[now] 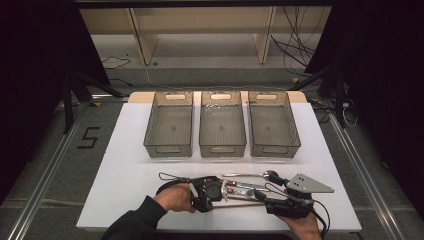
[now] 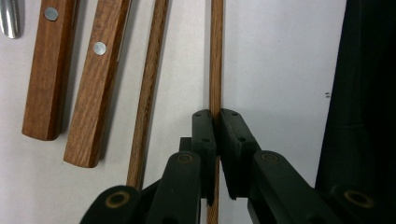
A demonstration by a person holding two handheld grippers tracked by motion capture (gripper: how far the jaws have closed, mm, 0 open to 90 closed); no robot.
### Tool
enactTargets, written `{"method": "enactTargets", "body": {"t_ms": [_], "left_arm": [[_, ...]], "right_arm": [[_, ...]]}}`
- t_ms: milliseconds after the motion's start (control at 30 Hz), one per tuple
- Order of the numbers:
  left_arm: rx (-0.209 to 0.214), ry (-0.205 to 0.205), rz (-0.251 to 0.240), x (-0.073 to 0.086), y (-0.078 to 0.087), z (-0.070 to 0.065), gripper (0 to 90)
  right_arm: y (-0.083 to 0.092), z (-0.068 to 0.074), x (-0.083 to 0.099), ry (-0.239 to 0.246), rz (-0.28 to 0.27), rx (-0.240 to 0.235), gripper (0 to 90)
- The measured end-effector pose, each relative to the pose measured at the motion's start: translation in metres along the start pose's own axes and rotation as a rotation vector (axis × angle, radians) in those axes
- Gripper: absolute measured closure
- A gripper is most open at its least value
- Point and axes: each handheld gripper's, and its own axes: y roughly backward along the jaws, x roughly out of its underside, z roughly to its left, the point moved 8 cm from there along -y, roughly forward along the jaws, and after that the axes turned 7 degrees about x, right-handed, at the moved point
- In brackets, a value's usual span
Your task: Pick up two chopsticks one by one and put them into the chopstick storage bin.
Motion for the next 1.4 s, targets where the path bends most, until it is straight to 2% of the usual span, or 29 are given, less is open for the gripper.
{"method": "enactTargets", "body": {"t_ms": [100,233,333,533,833,967,1167,1400], "left_arm": [[0.014,0.006,-0.003,0.001,0.0,-0.002,84.5],[0.016,-0.012,0.006,0.001,0.002,-0.003,84.6],[0.024,-0.019,-0.006,0.001,0.004,-0.005,84.6],[0.011,-0.007,-0.02,0.003,0.012,-0.004,84.6],[-0.014,0.058,-0.069,0.015,0.033,0.009,84.7],[-0.037,0.115,-0.102,0.025,0.046,0.018,84.6],[-0.079,0.173,-0.167,0.037,0.069,0.028,84.6],[-0.125,0.239,-0.23,0.047,0.086,0.038,84.6]], "right_arm": [[0.0,0.0,0.0,0.0,0.0,0.001,26.7],[0.001,-0.001,0.0,-0.002,-0.002,0.002,26.8],[0.001,-0.001,-0.001,-0.003,-0.006,0.003,26.8],[0.004,-0.005,-0.003,-0.009,-0.023,0.019,26.9],[0.008,-0.008,-0.006,-0.015,-0.054,0.036,26.9],[0.008,-0.008,-0.007,-0.012,-0.061,0.038,26.9],[0.008,-0.008,-0.006,-0.012,-0.059,0.036,26.9],[0.008,-0.007,-0.006,-0.011,-0.057,0.036,26.9]]}}
